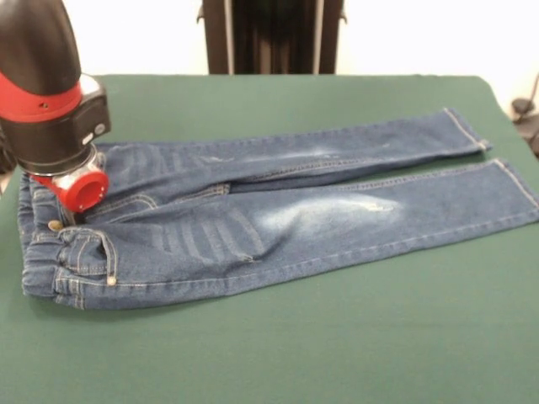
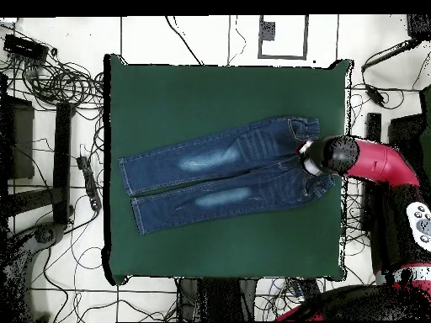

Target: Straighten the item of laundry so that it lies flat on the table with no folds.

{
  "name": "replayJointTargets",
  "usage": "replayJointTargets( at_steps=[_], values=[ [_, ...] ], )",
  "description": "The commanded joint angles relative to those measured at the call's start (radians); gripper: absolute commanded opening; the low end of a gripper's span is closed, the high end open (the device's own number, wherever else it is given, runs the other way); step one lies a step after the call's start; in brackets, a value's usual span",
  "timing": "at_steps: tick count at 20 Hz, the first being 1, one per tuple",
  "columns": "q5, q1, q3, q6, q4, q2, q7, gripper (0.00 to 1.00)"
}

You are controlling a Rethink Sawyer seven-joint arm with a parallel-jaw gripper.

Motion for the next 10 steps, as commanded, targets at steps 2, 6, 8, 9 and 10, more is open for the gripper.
replayJointTargets(
  at_steps=[2, 6, 8, 9, 10],
  values=[
    [-0.037, 0.049, -0.014, -0.031, 0.178, -0.060, -0.136, 0.00],
    [-0.029, 0.076, -0.029, -0.051, 0.248, -0.124, -0.063, 0.00],
    [-0.027, 0.072, -0.027, -0.055, 0.250, -0.128, -0.061, 0.00],
    [-0.026, 0.068, -0.024, -0.039, 0.241, -0.127, -0.078, 0.00],
    [-0.027, 0.066, -0.023, -0.030, 0.233, -0.127, -0.087, 0.00]
  ],
)
